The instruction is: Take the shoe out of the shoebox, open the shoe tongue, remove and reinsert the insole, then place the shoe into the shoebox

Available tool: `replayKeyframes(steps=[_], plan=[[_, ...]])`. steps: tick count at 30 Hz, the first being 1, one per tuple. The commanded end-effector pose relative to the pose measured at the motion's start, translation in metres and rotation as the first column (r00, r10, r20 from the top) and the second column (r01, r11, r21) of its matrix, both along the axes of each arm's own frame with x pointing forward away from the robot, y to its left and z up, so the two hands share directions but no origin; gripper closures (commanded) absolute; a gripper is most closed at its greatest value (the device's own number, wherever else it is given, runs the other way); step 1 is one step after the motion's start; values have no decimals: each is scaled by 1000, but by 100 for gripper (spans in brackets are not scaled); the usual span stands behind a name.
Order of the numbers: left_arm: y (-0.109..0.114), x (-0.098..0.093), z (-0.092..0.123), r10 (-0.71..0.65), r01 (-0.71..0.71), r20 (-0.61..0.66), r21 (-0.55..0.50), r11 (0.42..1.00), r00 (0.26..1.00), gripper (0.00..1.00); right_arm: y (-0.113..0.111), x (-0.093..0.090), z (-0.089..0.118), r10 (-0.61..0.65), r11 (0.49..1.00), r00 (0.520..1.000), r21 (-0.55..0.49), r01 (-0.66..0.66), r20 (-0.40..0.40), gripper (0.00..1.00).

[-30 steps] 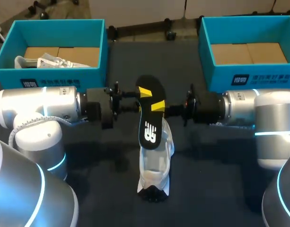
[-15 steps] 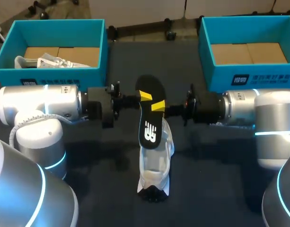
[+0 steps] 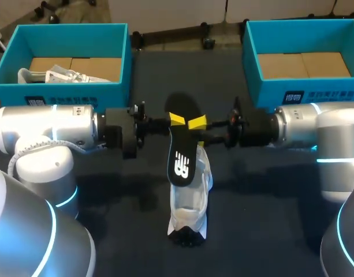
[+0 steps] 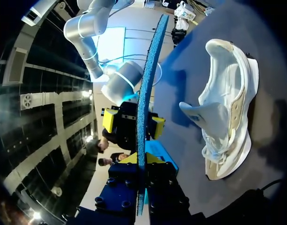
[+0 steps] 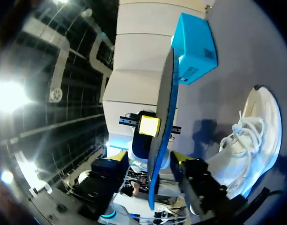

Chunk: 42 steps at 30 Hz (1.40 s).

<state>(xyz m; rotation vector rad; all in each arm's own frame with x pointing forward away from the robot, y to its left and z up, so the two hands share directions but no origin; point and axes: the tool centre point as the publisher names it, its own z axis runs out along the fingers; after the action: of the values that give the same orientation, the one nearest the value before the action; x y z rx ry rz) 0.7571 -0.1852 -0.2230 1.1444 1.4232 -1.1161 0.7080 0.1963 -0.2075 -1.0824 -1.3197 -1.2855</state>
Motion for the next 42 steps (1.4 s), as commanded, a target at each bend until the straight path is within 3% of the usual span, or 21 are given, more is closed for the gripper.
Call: replayKeyframes(steps=[1, 9, 11, 12, 20, 25, 28, 30, 33, 34, 35, 38, 42], plan=[[18, -17, 3, 5, -5, -12, -8, 1000, 1000, 100, -33, -3, 6, 21, 1000, 999, -11, -21, 39, 0], [29, -49, 7, -23, 23, -44, 2, 1000, 999, 100, -69, -5, 9, 84, 995, 981, -64, -74, 173, 0], [31, -61, 10, -42, 41, -70, -7, 999, 997, 100, -80, -8, 11, 165, 986, 960, -39, -160, 227, 0], [32, -66, 11, -39, 39, -85, -2, 999, 996, 100, -84, -11, 8, 248, 968, 944, -9, -252, 216, 0], [29, -92, 23, -37, 39, -42, 57, 998, 998, 100, -84, -11, 8, 248, 968, 944, -9, -252, 216, 0], [23, -112, 13, -79, 84, -72, 57, 995, 994, 100, -84, -11, 8, 248, 968, 944, -9, -252, 216, 0], [21, -124, 8, -96, 102, -101, 53, 993, 990, 100, -87, -15, 21, 376, 926, 845, -176, -333, 381, 0], [21, -133, 4, -107, 114, -131, 45, 992, 986, 100, -92, -19, 25, 415, 908, 792, -261, -328, 448, 0], [22, -145, -1, -121, 126, -175, 17, 992, 977, 100, -98, -28, 29, 536, 844, 613, -398, -360, 581, 0], [22, -148, -2, -125, 128, -189, 2, 992, 974, 100, -98, -30, 29, 575, 818, 563, -427, -386, 593, 0], [23, -153, -2, -140, 140, -210, -19, 990, 967, 100, -98, -34, 26, 660, 751, 493, -495, -437, 566, 0], [26, -166, 1, -166, 181, -189, 61, 982, 968, 100, -98, -34, 26, 660, 751, 493, -495, -437, 566, 0], [26, -166, 1, -166, 181, -189, 61, 982, 968, 100, -98, -34, 26, 660, 751, 493, -495, -437, 566, 0]])
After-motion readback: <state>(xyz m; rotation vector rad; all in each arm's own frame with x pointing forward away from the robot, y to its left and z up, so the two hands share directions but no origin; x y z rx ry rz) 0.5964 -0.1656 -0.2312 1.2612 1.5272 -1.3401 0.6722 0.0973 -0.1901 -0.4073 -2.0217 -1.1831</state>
